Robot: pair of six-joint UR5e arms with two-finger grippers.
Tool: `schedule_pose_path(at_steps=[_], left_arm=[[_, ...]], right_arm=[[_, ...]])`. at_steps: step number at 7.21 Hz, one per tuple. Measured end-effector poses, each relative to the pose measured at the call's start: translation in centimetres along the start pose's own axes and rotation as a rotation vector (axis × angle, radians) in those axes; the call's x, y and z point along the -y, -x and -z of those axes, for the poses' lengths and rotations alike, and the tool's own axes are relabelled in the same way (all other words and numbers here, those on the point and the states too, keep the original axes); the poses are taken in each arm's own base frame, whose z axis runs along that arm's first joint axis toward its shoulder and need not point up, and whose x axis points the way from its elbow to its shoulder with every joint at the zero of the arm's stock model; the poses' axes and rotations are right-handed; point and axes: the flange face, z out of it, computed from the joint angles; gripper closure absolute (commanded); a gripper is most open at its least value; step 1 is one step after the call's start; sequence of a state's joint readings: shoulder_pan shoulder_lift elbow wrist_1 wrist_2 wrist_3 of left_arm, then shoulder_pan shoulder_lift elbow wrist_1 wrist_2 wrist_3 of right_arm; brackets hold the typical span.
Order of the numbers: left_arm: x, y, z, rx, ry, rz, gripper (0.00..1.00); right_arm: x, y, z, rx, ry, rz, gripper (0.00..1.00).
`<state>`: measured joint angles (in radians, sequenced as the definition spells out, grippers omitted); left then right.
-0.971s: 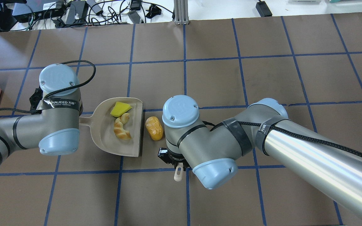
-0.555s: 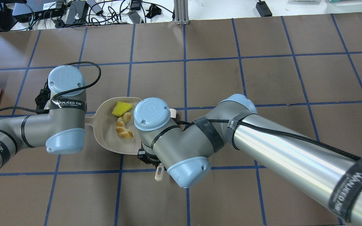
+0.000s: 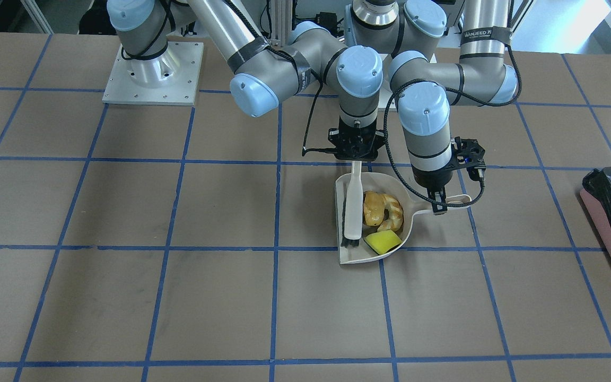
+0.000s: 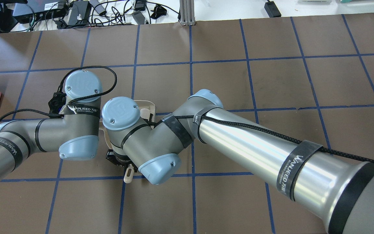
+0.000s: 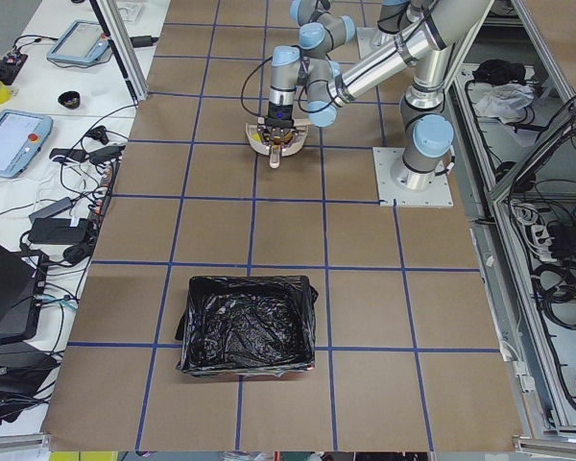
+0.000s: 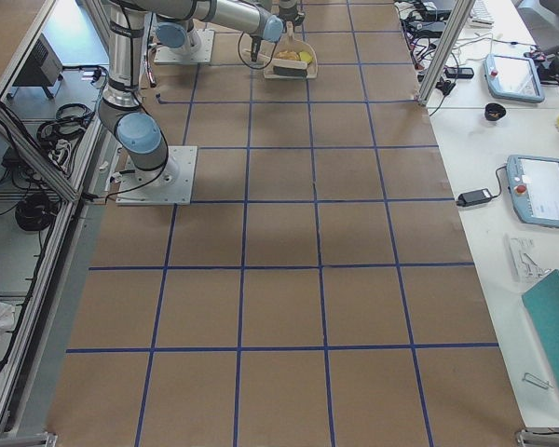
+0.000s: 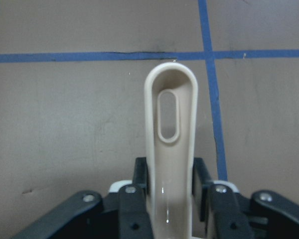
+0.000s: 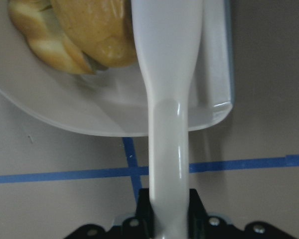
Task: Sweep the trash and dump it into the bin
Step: 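Sweep the yellow potato toy into the dustpan with the right gripper's brush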
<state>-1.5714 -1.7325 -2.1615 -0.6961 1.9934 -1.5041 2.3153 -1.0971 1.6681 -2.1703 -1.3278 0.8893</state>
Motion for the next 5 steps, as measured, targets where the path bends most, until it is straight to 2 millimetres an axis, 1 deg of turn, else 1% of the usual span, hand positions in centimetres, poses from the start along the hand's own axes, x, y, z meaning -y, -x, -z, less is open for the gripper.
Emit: schedule_pose_path(at_steps=[1, 2, 3, 4, 5], left_arm=[[-0.7, -0.1, 0.5, -0.012, 0.003, -0.012, 1.0], [-1.3, -0.3, 1.1, -0.025, 0.013, -0.025, 1.0], [-1.9, -0.6, 1.8, -0.037, 0.037, -0.043, 1.0], [-2.2, -1.0, 2.8, -0.044, 0.075, -0.067, 1.0], [-2.0, -1.8, 4.2, -0.042, 0.128, -0.107, 1.0]], right_arm=[[0.1, 0.3, 0.5, 0.012, -0.009, 0.003, 1.0], [0.6, -0.2, 1.7, -0.011, -0.02, 0.017, 1.0], [1.1, -1.5, 3.8, -0.055, -0.028, 0.042, 1.0], [1.2, -2.9, 6.6, -0.083, -0.026, 0.052, 1.0], [1.2, -4.5, 9.7, -0.104, -0.023, 0.055, 1.0]])
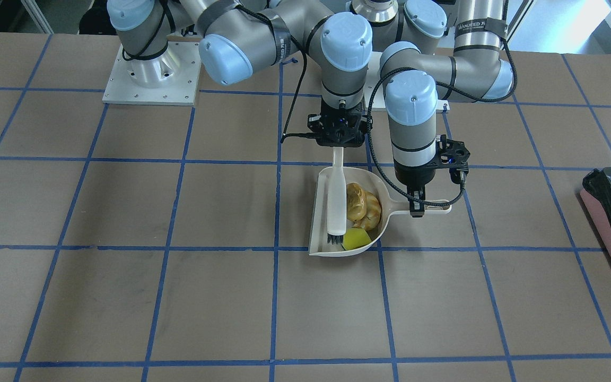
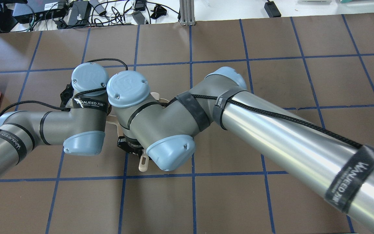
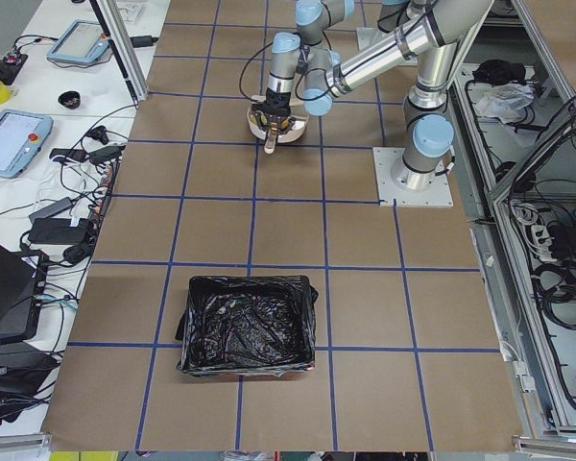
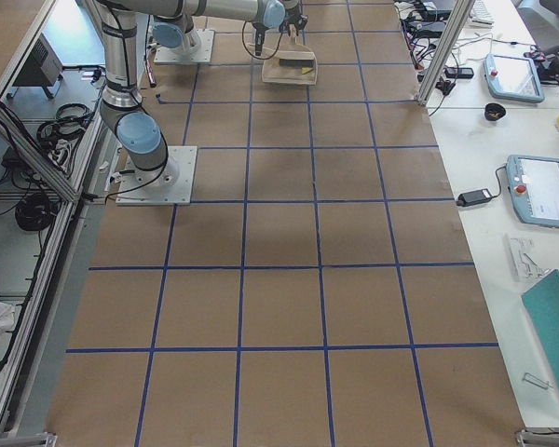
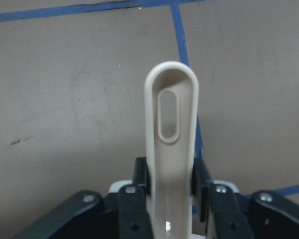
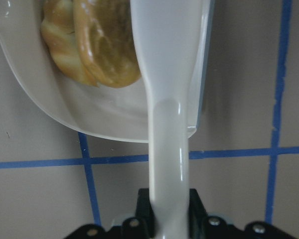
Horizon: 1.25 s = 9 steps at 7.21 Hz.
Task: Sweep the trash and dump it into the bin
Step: 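Sweep the yellow potato toy into the dustpan with the right gripper's brush, then carry the loaded dustpan to the black bin with the left gripper while the right withdraws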
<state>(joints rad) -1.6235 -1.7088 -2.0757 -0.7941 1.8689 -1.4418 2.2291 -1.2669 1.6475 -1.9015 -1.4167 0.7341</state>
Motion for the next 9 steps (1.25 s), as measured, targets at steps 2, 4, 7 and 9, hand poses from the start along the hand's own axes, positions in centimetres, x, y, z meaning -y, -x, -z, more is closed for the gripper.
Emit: schedule_pose_path(at_steps=[2, 4, 7, 9], left_arm=[[1.2, -2.3, 2.7, 0.006, 0.104, -0.076, 1.0], [3.8, -3.5, 3.3, -0.006, 0.178, -0.119, 1.0], [11.5, -4.2, 3.2, 0.0, 0.193, -0.142, 1.0], [20.5, -4.1, 3.7, 0.025, 0.183, -0.12, 1.0]], right_arm=[[0.1, -3.7, 4.6, -0.071, -0.022, 0.036, 1.0], [2.1, -7.6, 6.8, -0.17, -0.049, 0.095, 1.0], [7.2, -14.2, 8.7, -0.218, -0.042, 0.142, 1.0], [13.3, -22.7, 10.0, -0.101, 0.009, 0.112, 1.0]])
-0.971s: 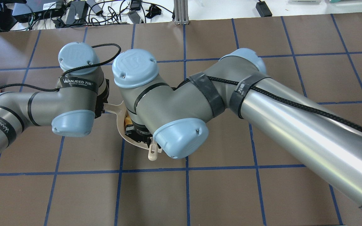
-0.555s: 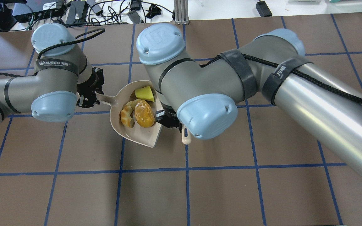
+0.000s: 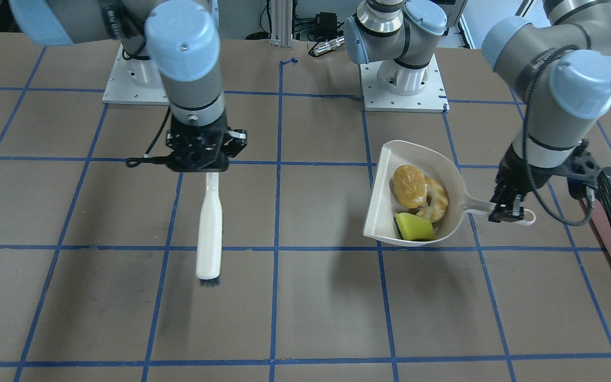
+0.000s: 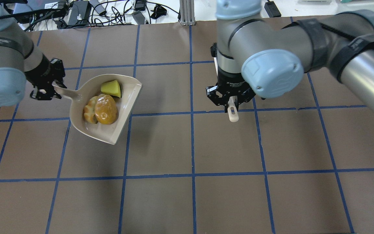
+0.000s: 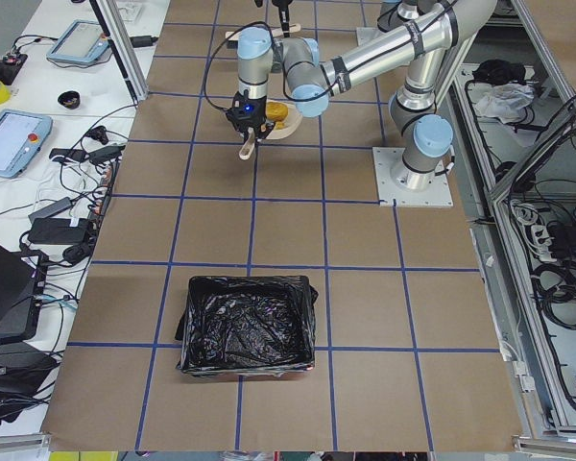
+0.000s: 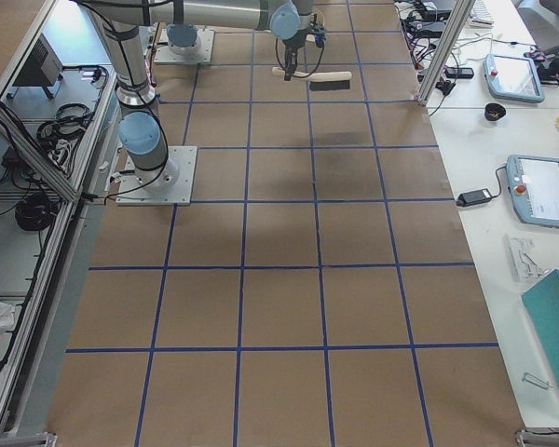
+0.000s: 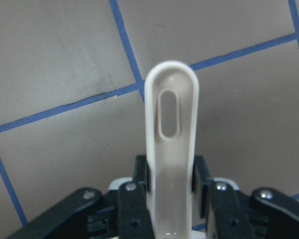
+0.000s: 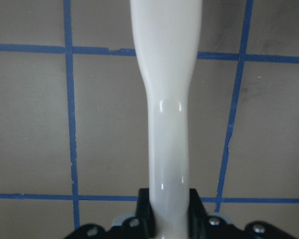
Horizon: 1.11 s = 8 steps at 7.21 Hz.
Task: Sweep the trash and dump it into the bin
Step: 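Carry the loaded dustpan to the black bin with the left gripper while the right withdraws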
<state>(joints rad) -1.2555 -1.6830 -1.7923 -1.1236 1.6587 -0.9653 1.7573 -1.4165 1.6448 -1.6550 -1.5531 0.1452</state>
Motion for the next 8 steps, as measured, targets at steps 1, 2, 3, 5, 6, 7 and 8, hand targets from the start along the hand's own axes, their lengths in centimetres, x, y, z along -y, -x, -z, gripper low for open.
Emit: schedule_pose_path(at_steps=[1, 2, 3, 5, 6, 7, 8], left_arm=[[4.1, 1.0, 1.2, 0.001, -0.01, 0.025, 1.0], [8.3, 2.2, 2.2, -0.002, -0.013, 0.049, 1.0], [12.4, 3.4, 3.1, -0.012, -0.012, 0.064, 1.0], [20.7, 5.7, 4.4, -0.059, -0.016, 0.086, 1.0], [25.3, 7.4, 4.8, -0.075, -0.027, 0.136, 1.0], [29.7, 8.7, 5.1, -0.085, -0.049, 0.187, 1.0], [33.7, 9.2, 5.1, -0.087, -0.076, 0.223, 1.0]], right_arm=[[1.7, -4.4, 0.0, 0.038, 0.006, 0.001, 1.0], [3.1, -8.4, -0.1, 0.049, 0.001, 0.007, 1.0], [4.0, -12.1, -0.3, 0.046, 0.0, 0.01, 1.0], [5.3, -19.8, -1.2, 0.043, 0.013, -0.005, 1.0], [5.9, -22.2, -2.3, 0.038, 0.031, -0.02, 1.0], [6.6, -23.7, -3.5, 0.024, 0.045, -0.032, 1.0], [7.5, -25.0, -5.0, 0.019, 0.057, -0.044, 1.0]])
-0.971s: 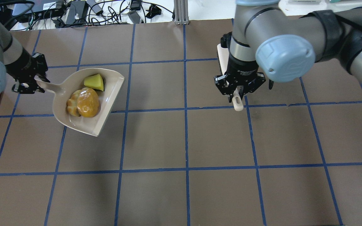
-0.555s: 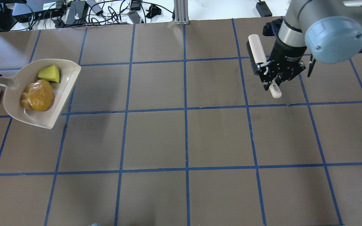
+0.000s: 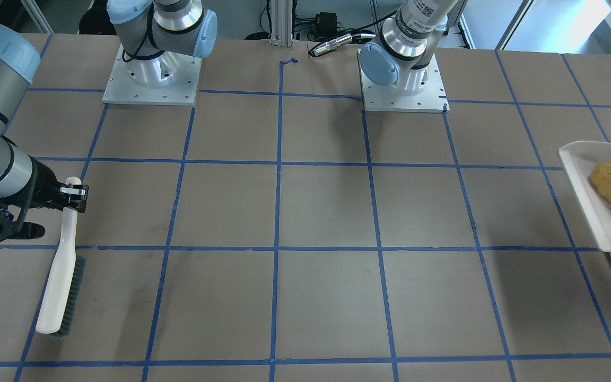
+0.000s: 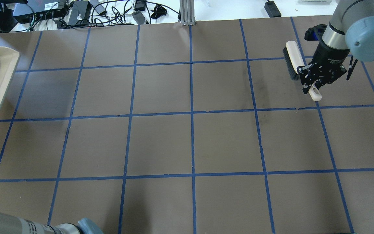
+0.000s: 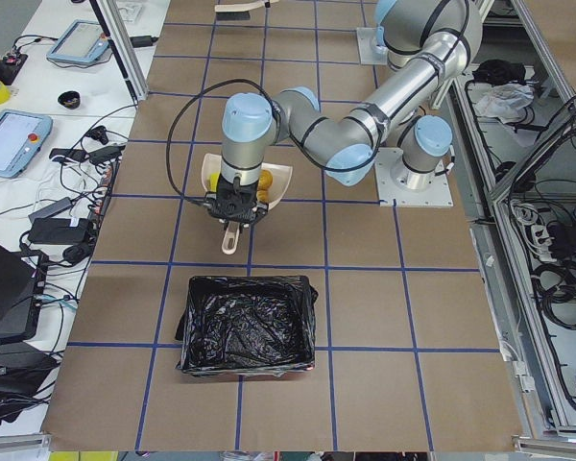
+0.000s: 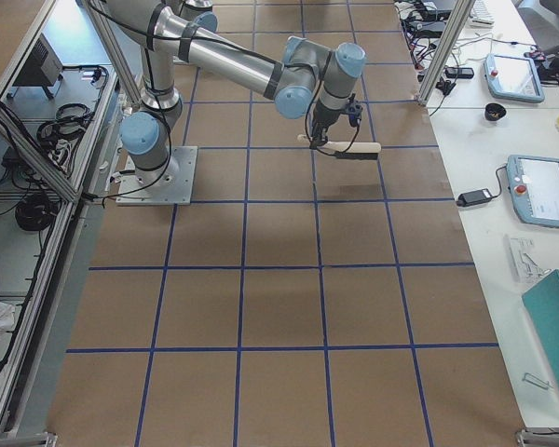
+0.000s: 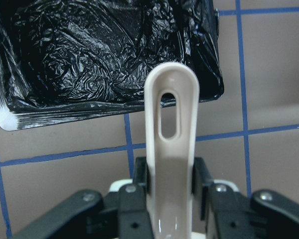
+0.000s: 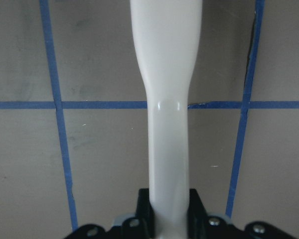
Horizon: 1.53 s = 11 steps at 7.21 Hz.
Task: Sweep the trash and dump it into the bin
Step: 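Carry the loaded dustpan to the black bin with the left gripper while the right withdraws, then tip the dustpan over the black bin with the left gripper to dump the items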
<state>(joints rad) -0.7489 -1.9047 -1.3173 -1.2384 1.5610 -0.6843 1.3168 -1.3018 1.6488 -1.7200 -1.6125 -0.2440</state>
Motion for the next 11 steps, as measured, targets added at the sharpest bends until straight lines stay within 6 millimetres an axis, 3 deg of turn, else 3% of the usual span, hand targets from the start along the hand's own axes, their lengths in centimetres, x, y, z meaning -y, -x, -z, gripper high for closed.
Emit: schedule_pose_path(at_steps=[2, 4, 6, 8, 11], left_arm=[[8.1, -0.5, -1.7, 0.022, -0.071, 0.052, 1.0], [16.6, 1.6, -3.2, 0.05, -0.111, 0.079, 1.0], [22.5, 4.1, -5.9, 0.082, -0.132, 0.078, 1.0], [26.0, 6.2, -7.8, 0.118, -0.171, 0.058, 1.0], [28.1, 7.2, -9.8, 0.166, -0.26, 0.029, 1.0]], right_arm=[[1.3, -2.6, -1.9, 0.006, 0.01, -0.022, 1.0], [1.7, -3.7, -3.1, -0.002, -0.006, -0.032, 1.0], [1.4, -5.4, -6.2, -0.001, -0.017, -0.037, 1.0], [1.0, -6.1, -7.6, -0.012, -0.022, -0.029, 1.0], [0.6, -6.2, -8.5, -0.025, -0.003, -0.026, 1.0]])
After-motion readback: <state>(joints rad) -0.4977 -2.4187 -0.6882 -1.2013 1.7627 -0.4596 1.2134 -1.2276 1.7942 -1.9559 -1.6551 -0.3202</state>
